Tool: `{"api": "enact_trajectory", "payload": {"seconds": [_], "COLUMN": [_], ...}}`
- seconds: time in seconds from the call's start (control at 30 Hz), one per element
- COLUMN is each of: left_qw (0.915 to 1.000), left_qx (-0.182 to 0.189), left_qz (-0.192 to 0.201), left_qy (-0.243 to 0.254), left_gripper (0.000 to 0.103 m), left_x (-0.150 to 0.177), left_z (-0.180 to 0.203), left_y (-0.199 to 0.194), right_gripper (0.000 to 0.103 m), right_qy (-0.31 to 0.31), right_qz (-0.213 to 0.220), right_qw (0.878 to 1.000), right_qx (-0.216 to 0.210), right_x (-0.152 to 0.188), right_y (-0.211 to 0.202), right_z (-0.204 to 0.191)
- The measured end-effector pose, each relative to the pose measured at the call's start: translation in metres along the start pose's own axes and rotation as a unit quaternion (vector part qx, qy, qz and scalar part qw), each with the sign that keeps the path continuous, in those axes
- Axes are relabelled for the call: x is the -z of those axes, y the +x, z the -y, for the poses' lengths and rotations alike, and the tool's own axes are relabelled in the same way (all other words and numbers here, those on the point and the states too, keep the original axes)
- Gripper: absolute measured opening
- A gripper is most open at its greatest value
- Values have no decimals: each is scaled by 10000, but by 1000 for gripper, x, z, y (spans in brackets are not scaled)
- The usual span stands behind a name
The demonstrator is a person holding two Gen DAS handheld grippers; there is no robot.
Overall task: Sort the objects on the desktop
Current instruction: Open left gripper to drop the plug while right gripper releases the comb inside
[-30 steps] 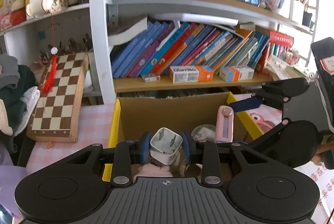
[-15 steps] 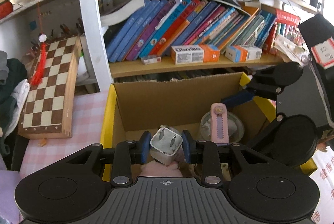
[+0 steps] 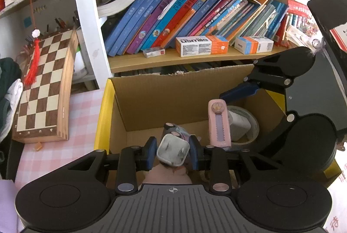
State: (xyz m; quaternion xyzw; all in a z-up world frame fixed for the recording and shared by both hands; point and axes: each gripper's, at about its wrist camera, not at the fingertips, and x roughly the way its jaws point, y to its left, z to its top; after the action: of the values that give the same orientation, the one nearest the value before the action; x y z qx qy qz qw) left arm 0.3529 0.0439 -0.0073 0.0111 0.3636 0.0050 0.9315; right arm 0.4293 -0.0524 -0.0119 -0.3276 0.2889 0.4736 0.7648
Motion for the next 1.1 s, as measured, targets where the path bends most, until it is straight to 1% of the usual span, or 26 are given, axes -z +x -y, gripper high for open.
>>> {"api": "enact_trajectory", "payload": {"seconds": [0.27,0.33,0.37,0.4,0.43,0.47,0.5,0.53,0.6,0.83,0.9,1.1], "left_qw": [9999,9998,9998,9998,9997,9997,9996,9994,9989,9962,9949,9912], "left_qx": [-13,-38,-46,-52,-59,-65,-88,-129,-188,-207,-234,-311], "left_qz": [113,176,195,206,217,228,260,314,416,849,983,1288], "left_qy": [21,36,45,56,66,77,92,107,92,-6,-10,-49], "left_gripper": [30,32,33,35,38,48,55,58,68,77,82,87], "left_x": [-5,-7,-7,-8,-8,-9,-9,-8,-9,-15,-16,-13], "left_z": [2,3,4,4,4,5,5,6,6,11,13,20], "left_y": [1,-1,-2,-3,-5,-6,-8,-10,-16,-44,-53,-83], "right_gripper": [76,78,82,85,85,85,86,86,87,87,87,88], "right_qy": [41,68,82,96,110,142,179,207,257,603,705,1013], "right_qz": [-35,14,39,63,88,115,145,176,242,573,668,929], "right_qw": [10000,10000,10000,9999,9999,9998,9997,9996,9993,9959,9944,9888], "right_qx": [-36,6,27,48,69,84,95,109,142,346,405,588], "right_x": [1,0,0,0,0,0,0,-1,0,2,3,6], "right_y": [1,-1,-1,-2,-3,-5,-6,-9,-15,-43,-51,-76], "right_z": [2,2,2,2,2,2,2,2,1,0,0,-2]}}
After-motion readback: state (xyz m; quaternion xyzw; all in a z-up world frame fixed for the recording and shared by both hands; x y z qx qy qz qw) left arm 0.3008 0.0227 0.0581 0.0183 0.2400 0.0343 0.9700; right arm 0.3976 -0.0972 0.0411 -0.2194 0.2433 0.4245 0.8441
